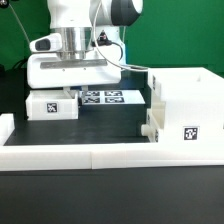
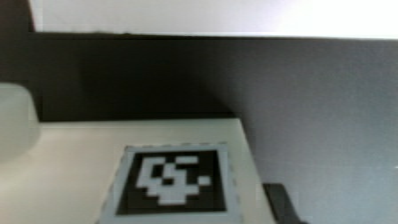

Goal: Assemble drawer

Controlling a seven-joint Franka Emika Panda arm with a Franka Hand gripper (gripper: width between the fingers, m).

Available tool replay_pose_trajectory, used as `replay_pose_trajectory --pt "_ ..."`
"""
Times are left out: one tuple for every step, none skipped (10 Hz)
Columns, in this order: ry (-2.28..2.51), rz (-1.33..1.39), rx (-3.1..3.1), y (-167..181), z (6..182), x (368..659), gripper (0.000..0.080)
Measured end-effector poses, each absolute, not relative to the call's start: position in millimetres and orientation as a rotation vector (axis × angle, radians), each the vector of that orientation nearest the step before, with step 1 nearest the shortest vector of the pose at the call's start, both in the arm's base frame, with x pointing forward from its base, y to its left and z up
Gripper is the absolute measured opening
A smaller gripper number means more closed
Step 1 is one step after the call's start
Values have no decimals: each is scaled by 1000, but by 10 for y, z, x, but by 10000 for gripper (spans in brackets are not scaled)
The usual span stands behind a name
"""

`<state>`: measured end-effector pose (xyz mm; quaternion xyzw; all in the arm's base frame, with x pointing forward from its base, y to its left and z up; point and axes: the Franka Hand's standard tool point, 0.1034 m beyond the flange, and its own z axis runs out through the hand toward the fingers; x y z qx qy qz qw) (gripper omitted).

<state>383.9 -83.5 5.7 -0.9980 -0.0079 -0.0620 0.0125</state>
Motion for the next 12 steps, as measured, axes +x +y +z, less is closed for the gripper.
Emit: replay_pose_trajectory --pt "-36 -194 -3109 -809 73 3851 41" --pt "-72 -197 -3105 -729 140 3898 42" --pt "-97 -201 -3102 -676 207 3942 42" --pt "-116 -193 -3092 -625 271 4000 42" --pt "-138 -208 -3086 -575 344 4101 42" --pt "-153 -220 -3081 -535 383 4181 42" --pt "-163 -219 -3071 -468 431 4260 42" --pt "-192 -239 -3064 -390 521 4384 42" --pt "-210 -252 -3057 -338 580 4487 42" --pt "-225 -257 -3049 -292 617 4585 42" --pt "-240 -265 -3038 -226 659 4713 42" --pt "-248 -271 -3031 -151 685 4804 42"
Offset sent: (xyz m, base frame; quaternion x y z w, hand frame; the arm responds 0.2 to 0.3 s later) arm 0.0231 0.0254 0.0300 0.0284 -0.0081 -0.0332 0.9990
